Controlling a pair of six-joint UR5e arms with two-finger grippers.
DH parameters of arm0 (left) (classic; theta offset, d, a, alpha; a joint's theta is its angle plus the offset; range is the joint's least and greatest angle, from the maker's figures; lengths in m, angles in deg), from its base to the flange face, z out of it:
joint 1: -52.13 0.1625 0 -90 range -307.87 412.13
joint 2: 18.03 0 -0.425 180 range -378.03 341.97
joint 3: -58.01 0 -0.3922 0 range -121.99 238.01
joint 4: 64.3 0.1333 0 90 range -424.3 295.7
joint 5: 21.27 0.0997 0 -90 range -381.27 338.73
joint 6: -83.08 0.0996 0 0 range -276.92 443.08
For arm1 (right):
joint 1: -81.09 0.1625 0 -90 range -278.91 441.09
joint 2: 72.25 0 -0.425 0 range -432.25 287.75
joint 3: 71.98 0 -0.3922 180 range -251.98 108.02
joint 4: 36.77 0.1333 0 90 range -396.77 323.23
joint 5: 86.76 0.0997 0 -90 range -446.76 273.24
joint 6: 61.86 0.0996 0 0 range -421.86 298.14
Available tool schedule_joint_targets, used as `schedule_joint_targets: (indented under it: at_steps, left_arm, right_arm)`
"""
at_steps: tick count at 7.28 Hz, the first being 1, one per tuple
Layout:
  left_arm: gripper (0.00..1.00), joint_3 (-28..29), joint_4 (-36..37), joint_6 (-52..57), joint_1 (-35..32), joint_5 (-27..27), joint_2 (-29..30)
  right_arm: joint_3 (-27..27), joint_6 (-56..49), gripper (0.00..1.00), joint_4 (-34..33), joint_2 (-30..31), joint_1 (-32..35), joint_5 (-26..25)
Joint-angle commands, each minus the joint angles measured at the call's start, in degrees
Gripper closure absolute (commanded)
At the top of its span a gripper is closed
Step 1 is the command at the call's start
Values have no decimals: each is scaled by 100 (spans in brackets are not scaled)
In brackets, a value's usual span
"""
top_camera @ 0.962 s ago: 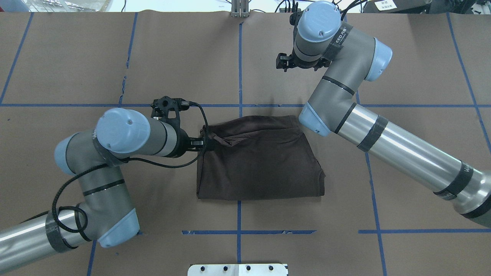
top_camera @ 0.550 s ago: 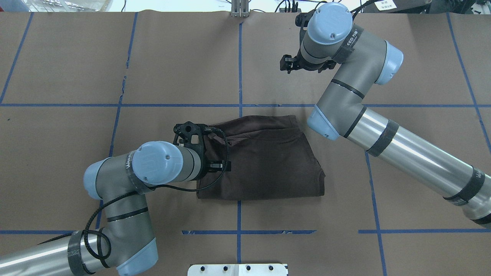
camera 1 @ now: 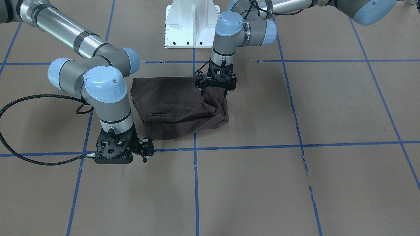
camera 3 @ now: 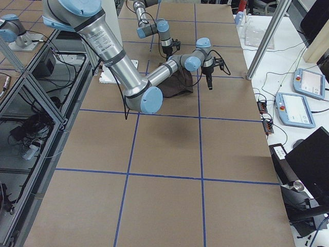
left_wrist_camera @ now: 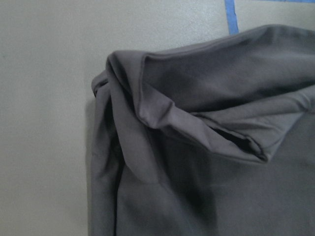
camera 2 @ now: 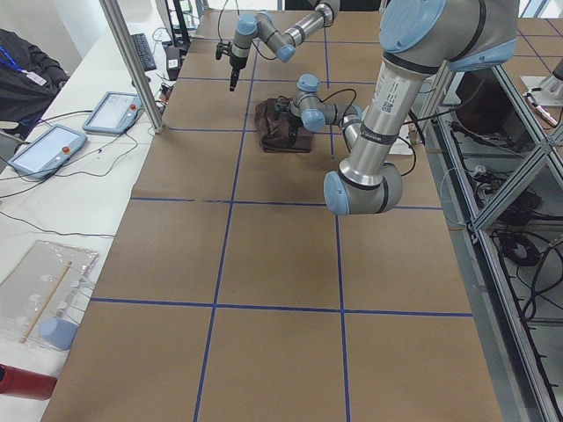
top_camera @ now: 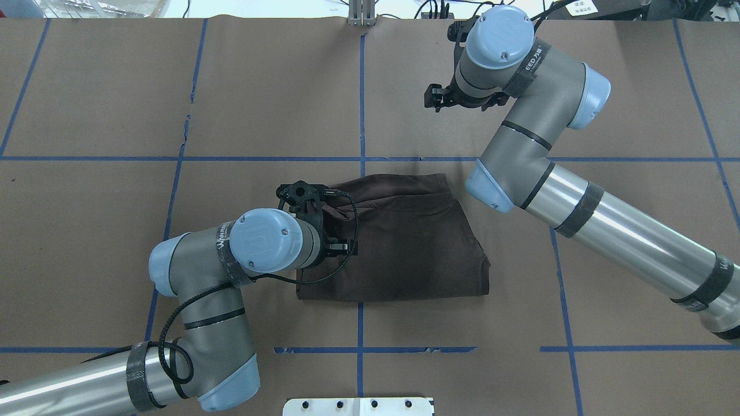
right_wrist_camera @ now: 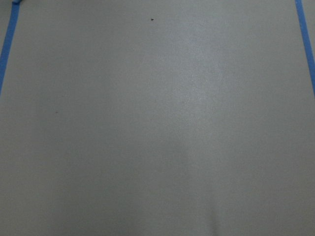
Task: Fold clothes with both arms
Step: 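Release the shirt with the left gripper and lift it away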
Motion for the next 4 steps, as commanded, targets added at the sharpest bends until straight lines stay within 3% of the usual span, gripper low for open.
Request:
schedule_joint_targets:
  at_steps: [1, 4]
  left_arm:
    - [0, 441, -22, 0, -186, 1, 326]
    - [0, 1125, -233, 9, -869, -25, 652]
  right_arm:
    - [2, -9, 0, 0, 10, 0, 0]
    - [-6, -9, 0, 0, 10, 9, 0]
